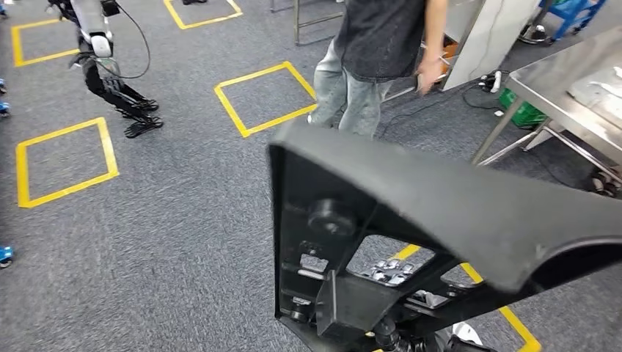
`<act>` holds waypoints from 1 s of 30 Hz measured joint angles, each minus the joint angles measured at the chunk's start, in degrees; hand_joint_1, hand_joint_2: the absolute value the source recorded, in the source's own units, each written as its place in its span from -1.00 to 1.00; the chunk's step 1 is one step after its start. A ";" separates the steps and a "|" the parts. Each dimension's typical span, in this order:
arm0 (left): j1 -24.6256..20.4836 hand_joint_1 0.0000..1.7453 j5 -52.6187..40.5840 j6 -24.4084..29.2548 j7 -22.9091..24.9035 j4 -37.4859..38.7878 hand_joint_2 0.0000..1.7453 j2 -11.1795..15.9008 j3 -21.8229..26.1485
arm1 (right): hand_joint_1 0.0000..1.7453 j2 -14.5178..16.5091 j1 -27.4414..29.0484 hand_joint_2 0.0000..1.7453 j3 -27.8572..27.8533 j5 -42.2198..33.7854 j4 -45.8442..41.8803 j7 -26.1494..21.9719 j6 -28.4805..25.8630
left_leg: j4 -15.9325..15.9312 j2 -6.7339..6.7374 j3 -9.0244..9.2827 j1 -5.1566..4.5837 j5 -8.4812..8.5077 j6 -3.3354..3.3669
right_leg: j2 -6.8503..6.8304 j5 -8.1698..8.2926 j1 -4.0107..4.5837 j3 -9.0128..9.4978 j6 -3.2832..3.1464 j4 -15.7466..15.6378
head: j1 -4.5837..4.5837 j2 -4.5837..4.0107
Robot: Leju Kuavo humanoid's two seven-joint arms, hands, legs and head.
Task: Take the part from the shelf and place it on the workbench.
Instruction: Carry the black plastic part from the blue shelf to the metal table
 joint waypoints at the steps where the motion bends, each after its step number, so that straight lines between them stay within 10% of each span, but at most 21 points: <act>1: 0.12 -1.00 -0.24 0.27 0.09 -0.01 -1.00 -0.08 0.00 | 1.00 -0.02 -0.03 1.00 -0.06 -0.05 0.09 0.01 0.05 | -0.01 0.73 -0.01 -0.11 -0.02 0.21 | -1.88 -1.90 0.00 -1.58 0.23 3.38 | 0.01 0.00; 3: 0.44 -1.00 -0.80 1.06 -0.13 -0.01 -1.00 -0.30 0.00 | 1.00 -0.04 0.00 1.00 -0.09 0.02 0.34 0.03 0.15 | 0.01 2.33 -0.02 -0.34 -0.20 0.45 | -3.56 -5.04 -0.17 -5.07 0.56 10.53 | 0.01 0.00; 5: 0.47 -1.00 -1.37 1.88 -0.54 -0.01 -1.00 -0.36 0.00 | 1.00 -0.08 0.20 1.00 -0.09 0.29 0.50 0.12 0.04 | 0.03 3.82 0.11 -0.47 -0.42 0.49 | -4.00 -4.37 -0.26 -5.69 0.55 11.75 | 0.01 0.00; 10: 0.20 -1.00 -2.02 2.14 -1.13 -0.01 -1.00 -0.52 0.00 | 1.00 -0.10 0.28 1.00 -0.09 0.60 0.50 0.47 -0.31 | 0.05 6.77 1.29 -0.81 -1.33 -0.45 | -8.37 1.84 1.08 2.32 -1.14 -3.47 | 0.01 0.00; 13: -0.15 -1.00 -2.04 1.62 -1.17 -0.04 -1.00 -0.66 -0.01 | 1.00 -0.10 0.51 1.00 -0.08 0.73 0.48 0.67 -0.33 | 0.03 8.07 1.89 -0.87 -1.84 -1.22 | -6.68 1.92 1.06 2.46 -1.74 -4.19 | 0.00 0.00; 18: 0.10 -1.00 -1.70 -2.16 -2.09 -0.08 -1.00 -0.55 0.14 | 1.00 -0.08 0.50 1.00 0.10 1.63 0.68 0.93 -0.51 | 13.23 1.59 -4.18 -0.44 -8.57 -2.15 | -3.37 2.48 0.25 3.03 -2.72 -5.02 | -0.03 0.00; 20: 0.29 -1.00 -1.18 -4.73 -3.05 -0.08 -1.00 -0.44 0.53 | 1.00 -0.08 0.52 1.00 0.33 2.05 1.01 0.93 -0.58 | 15.47 1.17 -5.84 -0.33 -7.89 -2.44 | -1.75 2.40 0.21 3.04 -2.66 -4.77 | -0.02 0.00; 23: 0.17 -1.00 -0.89 -7.11 -4.03 -0.08 -1.00 -0.30 1.07 | 1.00 -0.08 0.45 1.00 0.81 2.57 1.32 0.79 -0.72 | 5.90 -1.16 -2.31 0.10 -1.76 -2.65 | 0.54 1.94 0.01 2.99 -2.07 -3.92 | -0.02 0.00; 26: 0.01 -1.00 -0.80 -8.44 -4.70 -0.08 -1.00 -0.19 1.58 | 1.00 -0.08 0.37 1.00 1.20 2.92 1.43 0.47 -1.22 | 0.77 -3.93 -0.19 0.14 -0.63 -2.04 | 2.54 1.95 -0.14 2.40 -1.00 -3.58 | -0.02 0.00; 28: -0.22 -1.00 -0.56 -9.22 -5.33 -0.09 -1.00 -0.15 2.04 | 1.00 -0.08 0.60 1.00 1.31 3.31 1.43 0.11 -1.51 | 0.26 -2.64 0.06 0.12 -0.33 -1.18 | 3.32 2.16 -0.33 2.14 -0.28 -3.76 | -0.02 0.00; 30: -0.29 -1.00 -0.38 -9.66 -5.71 -0.10 -1.00 -0.14 2.38 | 1.00 -0.08 0.71 1.00 1.37 3.61 1.36 -0.16 -1.66 | -0.08 -1.17 0.17 0.29 -0.07 -0.30 | 1.02 0.68 -0.25 1.07 0.23 -1.60 | 0.03 0.00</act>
